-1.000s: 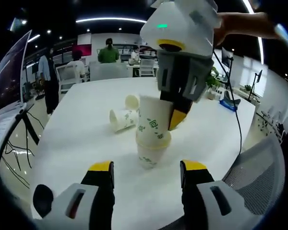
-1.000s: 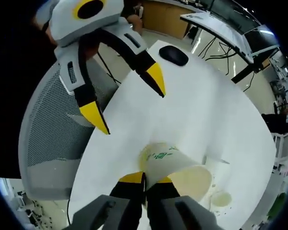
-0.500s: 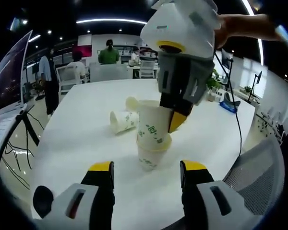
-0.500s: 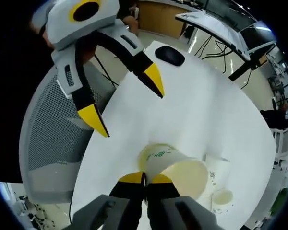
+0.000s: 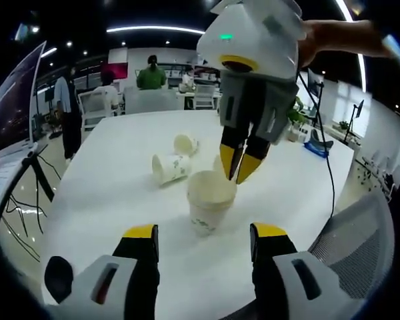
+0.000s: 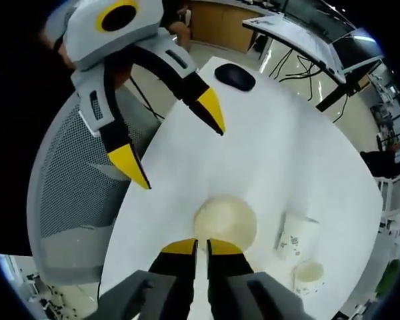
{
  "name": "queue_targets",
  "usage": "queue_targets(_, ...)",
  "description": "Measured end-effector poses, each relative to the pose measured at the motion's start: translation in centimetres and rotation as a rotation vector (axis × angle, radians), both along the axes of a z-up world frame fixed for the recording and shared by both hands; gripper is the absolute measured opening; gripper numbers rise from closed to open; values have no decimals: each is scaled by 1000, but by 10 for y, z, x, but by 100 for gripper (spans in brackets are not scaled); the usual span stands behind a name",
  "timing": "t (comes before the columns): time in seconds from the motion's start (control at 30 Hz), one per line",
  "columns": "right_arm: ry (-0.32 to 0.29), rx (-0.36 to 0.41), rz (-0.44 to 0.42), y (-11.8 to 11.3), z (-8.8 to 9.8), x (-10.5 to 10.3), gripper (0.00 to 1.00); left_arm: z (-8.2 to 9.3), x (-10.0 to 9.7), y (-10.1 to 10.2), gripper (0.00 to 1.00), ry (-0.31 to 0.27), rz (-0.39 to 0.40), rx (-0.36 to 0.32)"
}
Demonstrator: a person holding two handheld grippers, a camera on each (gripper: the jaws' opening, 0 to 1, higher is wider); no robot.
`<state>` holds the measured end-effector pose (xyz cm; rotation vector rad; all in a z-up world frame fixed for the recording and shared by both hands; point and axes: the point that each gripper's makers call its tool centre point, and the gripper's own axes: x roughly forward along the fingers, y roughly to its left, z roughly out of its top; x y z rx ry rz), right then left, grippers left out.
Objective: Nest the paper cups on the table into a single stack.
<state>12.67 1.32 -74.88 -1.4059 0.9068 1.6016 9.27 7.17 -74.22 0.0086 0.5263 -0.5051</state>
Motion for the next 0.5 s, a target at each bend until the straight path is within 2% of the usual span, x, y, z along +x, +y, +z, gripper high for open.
queue_targets(0.3,2,43,-48,3,3,-2,9,0,0,0,54,-3,0,-2)
queue_targets(0.5,-4,65,-79,-5,5,-1,17,-1,-1,-1,54,-2,-7,1)
